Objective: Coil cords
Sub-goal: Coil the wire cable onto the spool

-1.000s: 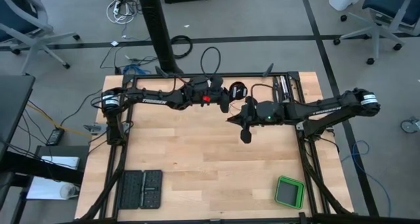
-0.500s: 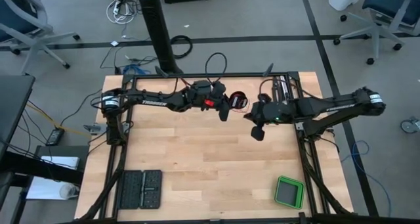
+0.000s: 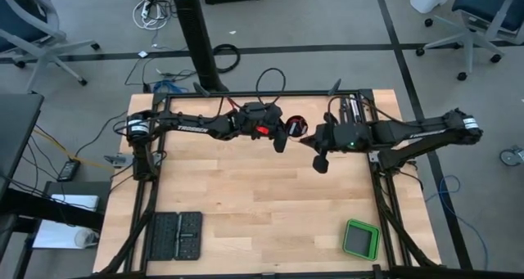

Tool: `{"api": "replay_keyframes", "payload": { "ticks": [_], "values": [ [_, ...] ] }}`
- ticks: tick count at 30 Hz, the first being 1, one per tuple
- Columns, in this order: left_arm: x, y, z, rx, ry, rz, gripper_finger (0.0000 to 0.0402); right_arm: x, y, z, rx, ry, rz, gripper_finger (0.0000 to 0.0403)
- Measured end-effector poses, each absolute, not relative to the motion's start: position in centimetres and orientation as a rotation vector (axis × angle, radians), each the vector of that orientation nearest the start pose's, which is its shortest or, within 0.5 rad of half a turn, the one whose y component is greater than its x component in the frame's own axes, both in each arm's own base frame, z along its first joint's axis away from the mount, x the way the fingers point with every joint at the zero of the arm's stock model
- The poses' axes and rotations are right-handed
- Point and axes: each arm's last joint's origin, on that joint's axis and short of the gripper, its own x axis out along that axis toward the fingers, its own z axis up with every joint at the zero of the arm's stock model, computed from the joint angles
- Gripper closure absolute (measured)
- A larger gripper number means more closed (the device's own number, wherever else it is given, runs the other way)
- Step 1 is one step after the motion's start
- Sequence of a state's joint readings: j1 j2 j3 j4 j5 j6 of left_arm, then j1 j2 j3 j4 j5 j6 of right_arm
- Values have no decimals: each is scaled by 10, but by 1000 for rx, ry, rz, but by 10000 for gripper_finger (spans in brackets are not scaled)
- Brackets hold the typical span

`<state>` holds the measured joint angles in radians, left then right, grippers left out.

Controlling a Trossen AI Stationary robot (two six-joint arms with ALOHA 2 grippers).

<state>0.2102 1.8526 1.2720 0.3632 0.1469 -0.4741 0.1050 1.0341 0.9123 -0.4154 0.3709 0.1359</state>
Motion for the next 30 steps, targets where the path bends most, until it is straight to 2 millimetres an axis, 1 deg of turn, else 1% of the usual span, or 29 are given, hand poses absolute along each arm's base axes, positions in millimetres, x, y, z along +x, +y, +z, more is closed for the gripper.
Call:
{"api": "replay_keyframes", "payload": {
  "ticks": [3,8,11,14,17,20,25,30],
  "values": [
    [417,84,252,-511,195,117,401,224,7,311,1,486,-285,403],
    [417,83,252,-510,198,120,401,241,-3,304,29,483,-233,403],
    [417,81,249,-511,229,125,401,248,-7,299,44,497,-217,403],
    [417,81,248,-510,230,146,401,256,-8,299,52,488,-216,403],
    [416,83,248,-506,217,203,401,267,-8,298,31,487,-218,403],
    [416,84,248,-526,209,228,401,274,-10,292,12,533,-247,403],
    [417,85,249,-622,182,236,401,278,-11,286,5,560,-264,403],
    [417,90,257,-714,110,160,401,270,-6,284,-48,623,-355,403]
  ]
}}
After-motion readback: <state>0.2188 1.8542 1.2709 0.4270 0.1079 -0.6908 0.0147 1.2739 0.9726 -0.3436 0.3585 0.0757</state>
